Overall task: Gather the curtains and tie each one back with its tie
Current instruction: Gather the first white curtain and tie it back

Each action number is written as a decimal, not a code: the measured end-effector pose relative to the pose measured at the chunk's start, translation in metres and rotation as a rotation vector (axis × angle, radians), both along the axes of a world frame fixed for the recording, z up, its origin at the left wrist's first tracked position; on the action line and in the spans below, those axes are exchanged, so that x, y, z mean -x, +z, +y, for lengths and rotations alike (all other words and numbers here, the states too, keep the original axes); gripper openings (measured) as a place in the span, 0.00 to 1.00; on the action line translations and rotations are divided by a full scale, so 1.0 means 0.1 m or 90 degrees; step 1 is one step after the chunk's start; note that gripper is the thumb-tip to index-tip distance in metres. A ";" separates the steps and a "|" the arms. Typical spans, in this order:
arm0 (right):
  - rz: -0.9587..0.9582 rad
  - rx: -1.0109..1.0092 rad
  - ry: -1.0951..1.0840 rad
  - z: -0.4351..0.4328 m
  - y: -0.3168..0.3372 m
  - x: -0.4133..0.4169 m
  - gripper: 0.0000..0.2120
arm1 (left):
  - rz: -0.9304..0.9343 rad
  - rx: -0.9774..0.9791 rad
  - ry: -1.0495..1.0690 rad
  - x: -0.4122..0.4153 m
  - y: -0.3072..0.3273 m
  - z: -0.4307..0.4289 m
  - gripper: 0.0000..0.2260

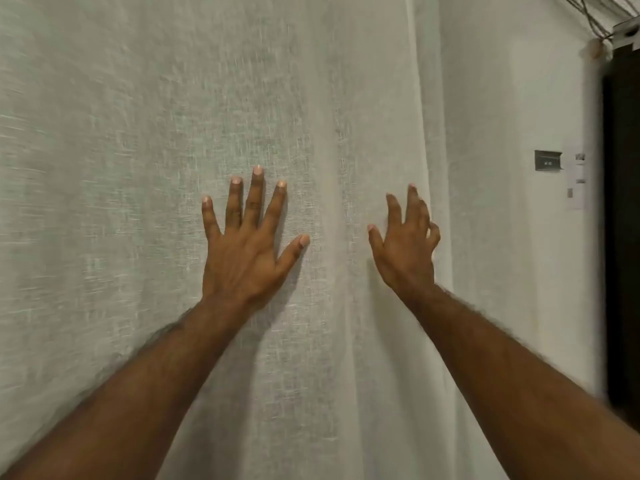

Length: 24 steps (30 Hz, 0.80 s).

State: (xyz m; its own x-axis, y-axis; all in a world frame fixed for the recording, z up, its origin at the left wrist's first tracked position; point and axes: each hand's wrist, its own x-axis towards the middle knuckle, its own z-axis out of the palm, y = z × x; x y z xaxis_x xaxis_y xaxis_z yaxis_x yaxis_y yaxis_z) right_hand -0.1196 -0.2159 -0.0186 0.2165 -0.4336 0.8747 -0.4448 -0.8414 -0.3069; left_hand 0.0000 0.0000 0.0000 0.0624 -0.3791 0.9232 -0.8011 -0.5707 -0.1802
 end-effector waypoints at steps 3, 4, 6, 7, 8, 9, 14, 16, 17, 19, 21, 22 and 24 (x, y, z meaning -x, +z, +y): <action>-0.178 -0.131 0.015 -0.13 0.10 0.06 0.34 | -0.007 0.005 0.011 0.02 0.02 -0.02 0.34; -0.207 -0.173 0.049 -0.17 0.12 0.09 0.35 | -0.017 0.007 0.014 -0.03 0.00 -0.03 0.34; -0.236 -0.236 0.136 -0.29 0.18 0.10 0.36 | -0.020 0.013 0.001 -0.03 0.00 -0.06 0.34; -0.245 -0.262 0.171 -0.34 0.20 0.12 0.35 | -0.020 0.015 0.000 -0.04 0.00 -0.07 0.34; -0.252 -0.284 0.192 -0.38 0.23 0.14 0.31 | -0.015 0.013 -0.011 -0.05 0.01 -0.07 0.34; -0.254 -0.293 0.205 -0.41 0.25 0.15 0.26 | -0.011 0.017 -0.013 -0.05 0.01 -0.09 0.34; -0.233 -0.235 0.217 -0.50 0.34 0.14 0.17 | 0.048 0.032 -0.049 -0.02 0.02 -0.14 0.34; -0.222 -0.205 0.158 -0.48 0.36 0.13 0.22 | 0.067 0.042 -0.061 -0.01 0.02 -0.18 0.35; -0.216 -0.197 0.127 -0.46 0.37 0.12 0.23 | 0.075 0.046 -0.069 0.00 0.03 -0.20 0.35; -0.210 -0.176 0.079 -0.43 0.36 0.10 0.23 | 0.085 0.050 -0.076 0.01 0.04 -0.21 0.36; -0.224 -0.142 0.063 -0.42 0.35 0.09 0.18 | 0.083 0.052 -0.070 0.02 0.05 -0.23 0.35; -0.236 -0.132 0.071 -0.42 0.35 0.09 0.13 | 0.085 0.053 -0.066 0.03 0.05 -0.23 0.35; -0.258 -0.126 0.110 -0.39 0.37 0.08 0.08 | 0.090 0.056 -0.062 0.04 0.05 -0.24 0.35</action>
State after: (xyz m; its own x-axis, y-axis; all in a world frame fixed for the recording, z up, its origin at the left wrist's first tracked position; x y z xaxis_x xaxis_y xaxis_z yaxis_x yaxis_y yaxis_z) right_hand -0.1274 -0.2552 0.0182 -0.0411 -0.5874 0.8082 -0.1157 -0.8007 -0.5878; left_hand -0.0043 -0.0238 0.0054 0.1614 -0.3085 0.9374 -0.8671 -0.4979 -0.0145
